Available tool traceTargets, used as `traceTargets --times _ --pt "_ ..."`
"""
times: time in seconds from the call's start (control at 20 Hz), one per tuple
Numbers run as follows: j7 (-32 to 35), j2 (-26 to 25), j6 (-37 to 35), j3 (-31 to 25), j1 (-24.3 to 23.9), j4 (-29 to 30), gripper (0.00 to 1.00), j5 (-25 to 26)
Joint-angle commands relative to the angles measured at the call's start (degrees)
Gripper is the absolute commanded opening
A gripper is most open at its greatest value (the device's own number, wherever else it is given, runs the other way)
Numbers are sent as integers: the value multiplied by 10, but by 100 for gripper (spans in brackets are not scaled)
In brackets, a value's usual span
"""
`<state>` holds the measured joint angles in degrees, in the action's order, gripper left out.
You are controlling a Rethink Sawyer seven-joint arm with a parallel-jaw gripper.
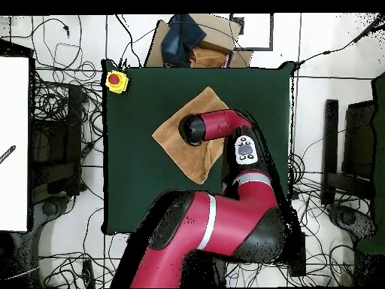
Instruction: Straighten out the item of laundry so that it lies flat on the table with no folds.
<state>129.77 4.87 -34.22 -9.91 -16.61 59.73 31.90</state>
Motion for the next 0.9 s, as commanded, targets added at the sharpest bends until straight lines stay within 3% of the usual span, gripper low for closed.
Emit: traceTargets --times 0.05,0.4,0.9 --pt "-35 -5 1 8 2 43 0 21" --pt "-30 -41 26 15 5 12 0 39" --pt "-46 -50 31 17 0 10 0 48"
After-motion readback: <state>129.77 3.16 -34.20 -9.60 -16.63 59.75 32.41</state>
